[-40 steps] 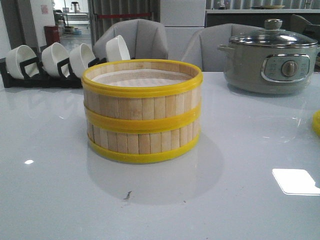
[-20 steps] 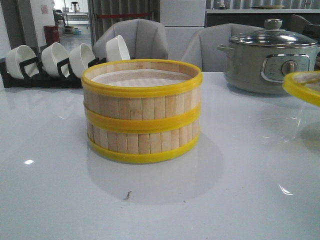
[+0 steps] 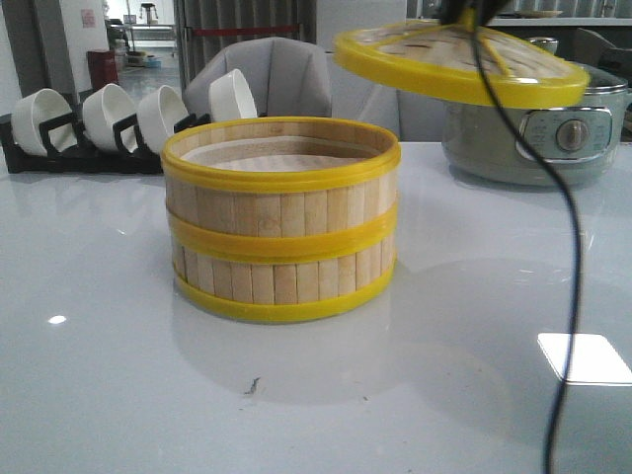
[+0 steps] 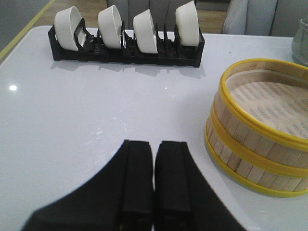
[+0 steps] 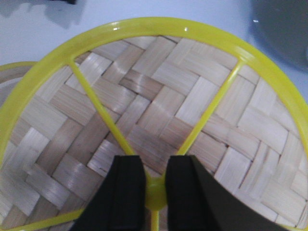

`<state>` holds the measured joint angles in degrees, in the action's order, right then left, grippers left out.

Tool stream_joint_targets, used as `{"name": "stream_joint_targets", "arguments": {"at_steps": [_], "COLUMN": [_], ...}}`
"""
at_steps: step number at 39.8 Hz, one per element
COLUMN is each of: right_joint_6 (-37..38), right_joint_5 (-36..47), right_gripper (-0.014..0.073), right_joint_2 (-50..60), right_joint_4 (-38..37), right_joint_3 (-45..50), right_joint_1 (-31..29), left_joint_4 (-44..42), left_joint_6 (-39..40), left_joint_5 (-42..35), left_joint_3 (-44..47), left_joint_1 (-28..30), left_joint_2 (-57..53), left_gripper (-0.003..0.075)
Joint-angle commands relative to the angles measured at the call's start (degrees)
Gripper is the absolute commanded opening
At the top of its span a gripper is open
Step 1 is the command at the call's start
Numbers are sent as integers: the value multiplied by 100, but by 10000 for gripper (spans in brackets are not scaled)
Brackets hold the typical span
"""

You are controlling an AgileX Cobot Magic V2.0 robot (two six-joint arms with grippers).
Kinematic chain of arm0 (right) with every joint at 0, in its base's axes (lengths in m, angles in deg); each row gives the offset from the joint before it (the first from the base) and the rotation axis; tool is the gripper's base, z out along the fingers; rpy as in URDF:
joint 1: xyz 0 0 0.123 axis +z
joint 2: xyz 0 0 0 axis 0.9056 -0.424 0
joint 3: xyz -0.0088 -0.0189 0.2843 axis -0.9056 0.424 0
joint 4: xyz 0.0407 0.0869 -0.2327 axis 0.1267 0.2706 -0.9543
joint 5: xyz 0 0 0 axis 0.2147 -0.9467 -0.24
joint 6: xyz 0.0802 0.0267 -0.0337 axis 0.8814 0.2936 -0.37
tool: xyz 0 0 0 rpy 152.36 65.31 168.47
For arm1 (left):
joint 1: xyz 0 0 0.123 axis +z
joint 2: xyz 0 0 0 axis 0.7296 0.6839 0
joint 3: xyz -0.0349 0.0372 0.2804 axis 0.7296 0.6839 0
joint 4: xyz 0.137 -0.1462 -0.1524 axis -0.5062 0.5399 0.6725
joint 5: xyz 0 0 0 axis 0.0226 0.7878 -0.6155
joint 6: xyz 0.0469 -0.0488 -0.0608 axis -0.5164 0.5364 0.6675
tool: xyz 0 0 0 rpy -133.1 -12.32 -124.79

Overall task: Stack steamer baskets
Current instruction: 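Grasp the lid hub with the right gripper and lift it, then carry the lid over the stack and lower it onto the top basket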

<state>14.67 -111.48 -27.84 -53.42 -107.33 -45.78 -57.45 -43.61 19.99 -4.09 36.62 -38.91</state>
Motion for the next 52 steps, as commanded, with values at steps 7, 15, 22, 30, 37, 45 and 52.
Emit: {"name": "stream_joint_targets", "arguments": {"at_steps": [7,15,22,30,37,45,52], "right_joint_6": [-137,-137,-137,-137,-137,-137,-137], "right_joint_5": [-275,-400,-362,-325,-326,-326,-310], "right_gripper": [28,28,28,28,28,28,28], "right_joint_2": [-728,-1236,-1368,-1396,-1401,-1406,-1473], "right_joint_4": [-61,-67,-109,-128,-128,-128,-128], "right_joint_3": [-1641,-2100,-2100,-2100,-2100,-2100,-2100], "right_joint_1": [898,1278,1340,1340,1340,1340,1340], "left_joint_4": [16,16,16,16,16,16,16], "left_joint_6": [21,21,21,21,21,21,21], "left_joint_5": [-481,-481,-481,-481,-481,-481,-481], "left_joint_3": [-162,-162,-162,-162,-162,-162,-162], "left_joint_1": [19,19,19,19,19,19,19], "left_joint_2": [-1,-1,-1,-1,-1,-1,-1], "left_gripper": [95,95,95,95,95,95,95]}}
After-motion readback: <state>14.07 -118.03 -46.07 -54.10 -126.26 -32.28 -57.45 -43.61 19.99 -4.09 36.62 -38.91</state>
